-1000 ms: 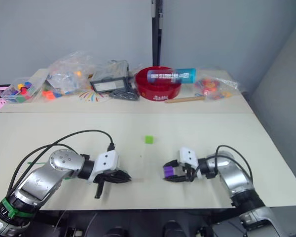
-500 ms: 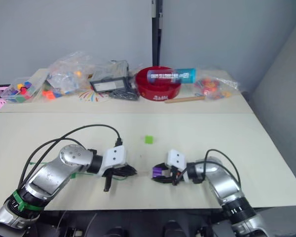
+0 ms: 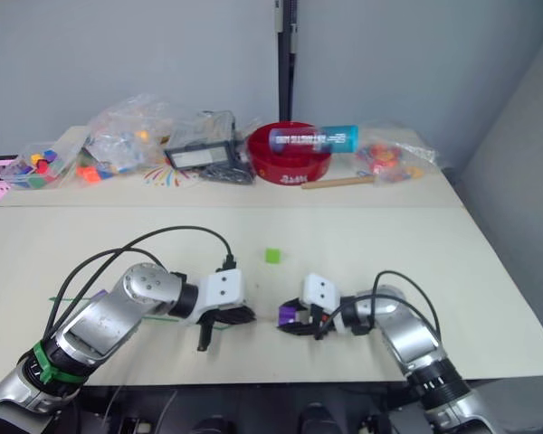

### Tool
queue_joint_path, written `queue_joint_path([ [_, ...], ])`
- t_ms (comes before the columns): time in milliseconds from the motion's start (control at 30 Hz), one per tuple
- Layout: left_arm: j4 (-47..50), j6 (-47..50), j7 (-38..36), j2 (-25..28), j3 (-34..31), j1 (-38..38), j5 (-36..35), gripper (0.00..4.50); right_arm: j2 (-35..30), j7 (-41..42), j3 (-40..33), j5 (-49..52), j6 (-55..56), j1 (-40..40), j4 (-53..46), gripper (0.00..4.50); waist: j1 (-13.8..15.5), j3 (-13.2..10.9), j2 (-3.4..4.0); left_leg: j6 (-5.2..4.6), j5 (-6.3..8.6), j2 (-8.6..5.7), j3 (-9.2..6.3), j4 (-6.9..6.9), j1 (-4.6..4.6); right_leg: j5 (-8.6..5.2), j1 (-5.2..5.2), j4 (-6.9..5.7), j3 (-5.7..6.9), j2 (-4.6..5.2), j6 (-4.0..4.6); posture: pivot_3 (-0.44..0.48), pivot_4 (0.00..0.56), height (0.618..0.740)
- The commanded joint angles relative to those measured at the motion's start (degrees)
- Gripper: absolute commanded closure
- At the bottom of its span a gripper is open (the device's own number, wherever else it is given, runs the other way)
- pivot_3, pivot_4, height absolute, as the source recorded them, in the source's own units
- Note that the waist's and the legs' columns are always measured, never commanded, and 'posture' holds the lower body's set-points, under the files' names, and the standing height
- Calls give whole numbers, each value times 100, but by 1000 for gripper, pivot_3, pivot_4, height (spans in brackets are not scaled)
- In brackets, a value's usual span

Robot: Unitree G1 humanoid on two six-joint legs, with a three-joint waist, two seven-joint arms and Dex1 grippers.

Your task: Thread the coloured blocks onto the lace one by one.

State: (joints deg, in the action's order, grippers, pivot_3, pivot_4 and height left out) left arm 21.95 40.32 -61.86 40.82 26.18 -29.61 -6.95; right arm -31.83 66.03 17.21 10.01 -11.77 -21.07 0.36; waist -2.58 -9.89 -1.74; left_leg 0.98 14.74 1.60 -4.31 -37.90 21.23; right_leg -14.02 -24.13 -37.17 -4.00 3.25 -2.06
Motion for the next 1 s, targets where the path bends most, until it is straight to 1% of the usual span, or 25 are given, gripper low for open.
queue_joint_path([
  [33, 161, 34, 24, -12, 17, -144, 35, 4500, -23, -44, 33, -63, -78, -33, -172, 3109, 0, 0, 0, 0, 0, 0, 0, 0, 0, 0, 0, 0, 0, 0, 0, 0, 150, 731],
  [300, 30, -17, 128, -135, 132, -215, 113, 4500, -3, -66, 16, -31, -190, -32, -296, 3109, 0, 0, 0, 0, 0, 0, 0, 0, 0, 0, 0, 0, 0, 0, 0, 0, 150, 731],
  [733, -215, -114, 232, -551, 315, -322, 195, 4500, 8, -217, 19, 11, -504, 43, -619, 3109, 11, 0, 0, 0, 0, -1, 0, -1, 1, 0, 0, 0, 0, 1, 0, 0, 150, 731],
  [833, -280, -153, 233, -732, 334, -337, 176, 4500, -6, -245, 22, 14, -572, 82, -690, 3109, 14, 0, 0, 0, 0, -1, 0, -1, 1, 0, 0, 0, 0, 1, 0, 0, 150, 731],
  [900, -428, -228, 238, -978, 422, -375, 158, 4500, -9, -283, 38, 15, -633, 107, -748, 3109, 21, 0, 0, 0, 0, -1, 0, -2, 1, 0, 1, 0, 0, 1, 0, 0, 150, 731],
  [1000, -572, -347, 191, -1116, 461, -387, 178, 4500, -8, -319, 45, 6, -682, 108, -782, 3109, 27, 0, 0, 0, 0, -4, -1, -4, 2, 0, 2, 1, 0, 3, 0, 0, 150, 731],
])
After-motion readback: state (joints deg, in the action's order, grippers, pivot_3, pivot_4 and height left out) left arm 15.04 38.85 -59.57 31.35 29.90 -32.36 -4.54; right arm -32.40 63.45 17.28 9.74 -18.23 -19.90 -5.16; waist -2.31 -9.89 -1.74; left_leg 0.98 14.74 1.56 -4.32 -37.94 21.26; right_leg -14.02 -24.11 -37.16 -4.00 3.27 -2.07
